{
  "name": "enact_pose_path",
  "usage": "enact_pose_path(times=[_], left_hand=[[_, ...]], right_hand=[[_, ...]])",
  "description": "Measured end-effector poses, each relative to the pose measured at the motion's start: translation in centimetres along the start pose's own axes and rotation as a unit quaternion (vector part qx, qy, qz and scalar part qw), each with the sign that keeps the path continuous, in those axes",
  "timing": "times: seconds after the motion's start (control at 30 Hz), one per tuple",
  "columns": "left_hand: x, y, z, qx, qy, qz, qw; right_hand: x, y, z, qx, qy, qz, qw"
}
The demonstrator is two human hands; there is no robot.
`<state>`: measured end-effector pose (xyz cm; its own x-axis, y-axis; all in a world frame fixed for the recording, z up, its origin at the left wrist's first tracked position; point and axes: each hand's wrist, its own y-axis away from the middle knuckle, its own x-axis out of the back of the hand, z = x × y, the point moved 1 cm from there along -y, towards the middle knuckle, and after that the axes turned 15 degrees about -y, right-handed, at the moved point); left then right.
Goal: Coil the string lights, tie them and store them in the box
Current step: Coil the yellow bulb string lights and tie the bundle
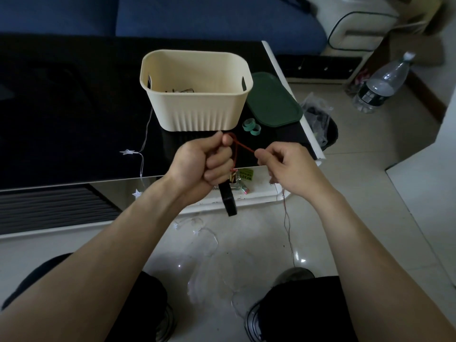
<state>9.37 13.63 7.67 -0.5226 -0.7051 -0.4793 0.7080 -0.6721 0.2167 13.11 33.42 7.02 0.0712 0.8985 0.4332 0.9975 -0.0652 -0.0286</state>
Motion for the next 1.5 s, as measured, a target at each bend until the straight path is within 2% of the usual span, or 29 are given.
enact_pose_path(times=[0.1,0.23,0.3,0.4,0.5,0.6,0.7,0.77,0.83,0.9,0.97,1.03,1.1,1.17,1.27,1.43,1.5], left_hand=[[0.6,-0.2,0.6,-0.049,0.056,0.081,0.994],[2.0,-0.2,1.6,-0.102,0.066,0.178,0.976],[2.4,-0.1,2.1,-0.115,0.051,0.189,0.974],[2.2,0.1,2.5,-0.121,0.044,0.192,0.973],[1.3,0.2,2.4,-0.094,0.033,0.185,0.978],[1.0,-0.2,1.3,-0.029,-0.083,0.180,0.980],[0.6,-0.4,0.0,0.045,-0.180,0.143,0.972],[0.0,-0.4,-1.0,0.101,-0.225,0.054,0.968],[-0.7,-0.2,-1.8,0.152,-0.252,-0.056,0.954],[-1.2,0.2,-2.2,0.183,-0.236,-0.144,0.943],[-1.4,0.4,-2.1,0.185,-0.228,-0.187,0.938],[-1.4,0.4,-1.9,0.164,-0.204,-0.180,0.948],[-1.4,0.2,-1.7,0.133,-0.165,-0.149,0.966],[-1.2,0.1,-1.3,0.116,-0.154,-0.102,0.976],[-0.9,0.1,-0.9,0.136,-0.171,-0.061,0.974],[-0.8,-0.2,-0.9,0.172,-0.171,-0.021,0.970],[-0.6,-0.4,-1.0,0.182,-0.176,-0.015,0.967]], right_hand=[[0.0,0.1,0.3,-0.040,0.057,-0.047,0.996],[0.3,0.6,1.5,-0.164,0.129,-0.132,0.969],[0.4,0.8,1.5,-0.188,0.163,-0.169,0.954],[0.1,1.2,0.5,-0.167,0.162,-0.210,0.949],[-0.9,1.9,-0.9,-0.166,0.146,-0.307,0.926],[-1.5,2.7,-2.3,-0.155,0.072,-0.387,0.906],[-1.0,3.1,-3.0,-0.111,-0.133,-0.426,0.888],[0.0,2.8,-2.7,-0.096,-0.324,-0.365,0.868],[1.1,1.9,-2.1,-0.098,-0.435,-0.256,0.858],[1.7,1.1,-1.1,-0.117,-0.442,-0.143,0.878],[1.7,0.8,-0.1,-0.138,-0.373,-0.057,0.916],[1.3,0.7,0.6,-0.140,-0.287,-0.020,0.947],[0.7,0.7,0.7,-0.148,-0.235,-0.012,0.960],[0.2,0.5,0.9,-0.175,-0.264,0.006,0.948],[0.0,-0.1,0.7,-0.191,-0.336,0.057,0.921],[-0.7,-0.5,0.8,-0.177,-0.359,0.104,0.911],[-1.0,-0.5,0.8,-0.173,-0.333,0.122,0.919]])
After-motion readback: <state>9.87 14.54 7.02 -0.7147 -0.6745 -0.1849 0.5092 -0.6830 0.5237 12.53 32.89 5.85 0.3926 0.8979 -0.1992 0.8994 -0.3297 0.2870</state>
